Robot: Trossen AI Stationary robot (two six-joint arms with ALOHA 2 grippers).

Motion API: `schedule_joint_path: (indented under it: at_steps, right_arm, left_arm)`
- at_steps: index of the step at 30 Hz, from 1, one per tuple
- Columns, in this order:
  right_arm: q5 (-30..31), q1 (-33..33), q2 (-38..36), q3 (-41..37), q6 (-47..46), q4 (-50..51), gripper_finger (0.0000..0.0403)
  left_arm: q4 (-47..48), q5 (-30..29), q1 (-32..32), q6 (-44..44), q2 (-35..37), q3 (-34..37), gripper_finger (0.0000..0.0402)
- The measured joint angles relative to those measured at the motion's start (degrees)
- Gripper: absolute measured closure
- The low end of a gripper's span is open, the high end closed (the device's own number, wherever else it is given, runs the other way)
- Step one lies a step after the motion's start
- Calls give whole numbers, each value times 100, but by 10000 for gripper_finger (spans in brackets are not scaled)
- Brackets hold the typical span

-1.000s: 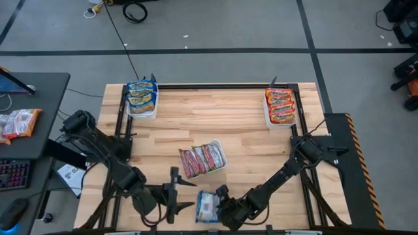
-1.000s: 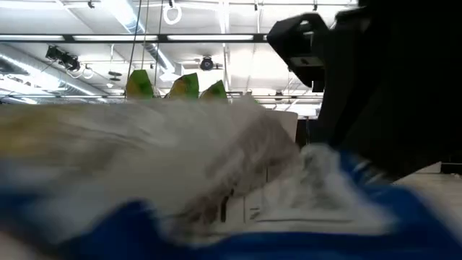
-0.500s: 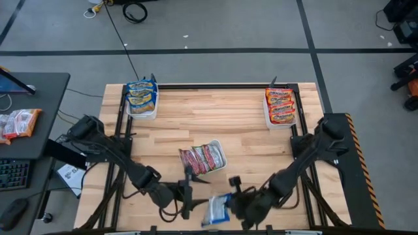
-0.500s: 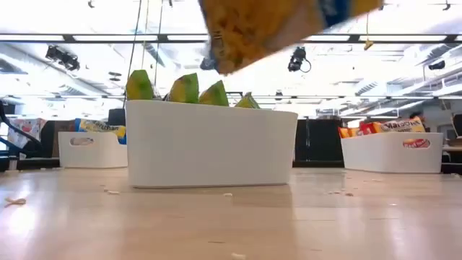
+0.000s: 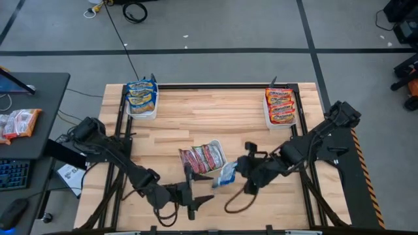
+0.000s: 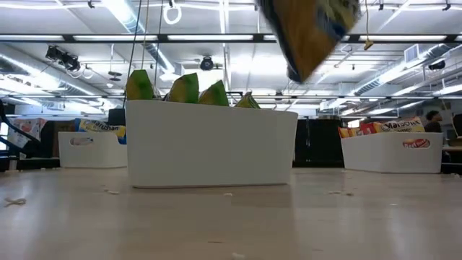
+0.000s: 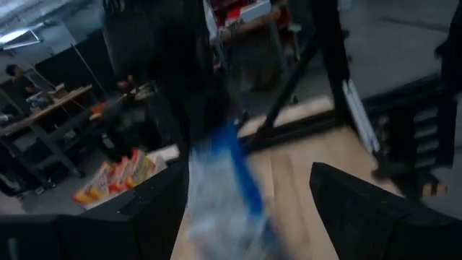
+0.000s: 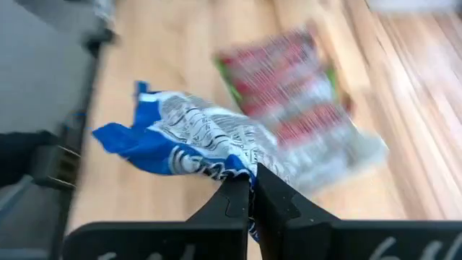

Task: Sort Maruchan noodles
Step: Put the blue noodle pack into the top left white bin

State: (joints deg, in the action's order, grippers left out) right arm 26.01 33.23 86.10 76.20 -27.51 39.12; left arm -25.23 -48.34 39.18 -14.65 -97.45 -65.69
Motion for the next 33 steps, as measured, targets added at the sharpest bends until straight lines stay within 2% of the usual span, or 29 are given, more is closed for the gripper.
schedule_joint_path:
  at_steps: [5, 12, 17, 23, 26, 30, 33]
  right_arm:
    - [-3, -330, -11, -4, -804, 527, 393]
    - [-8, -846, -273, -2, -1417, 942, 393]
    - [25, -1172, -583, -2, -1308, 1020, 393]
    - [-101, -1544, -810, -2, -849, 971, 393]
    - [-167, -1688, -856, 0, -630, 916, 393]
    - [-263, -1847, -856, 0, -308, 698, 393]
    - [-315, -1947, -853, 0, -107, 597, 378]
  left_arm:
    - [1243, 281, -516, 310, 45, -711, 109]
    - [1495, 848, -1547, 327, -168, -1227, 89]
    - [1538, 1639, -2131, 378, -171, -1250, 88]
    - [2018, 1975, -2764, 300, -171, -1250, 88]
    - [2224, 2540, -3071, 243, -171, -1250, 90]
    - [2350, 2934, -3317, 23, -173, -1250, 124]
    - [2374, 2943, -3364, -257, -173, -1250, 183]
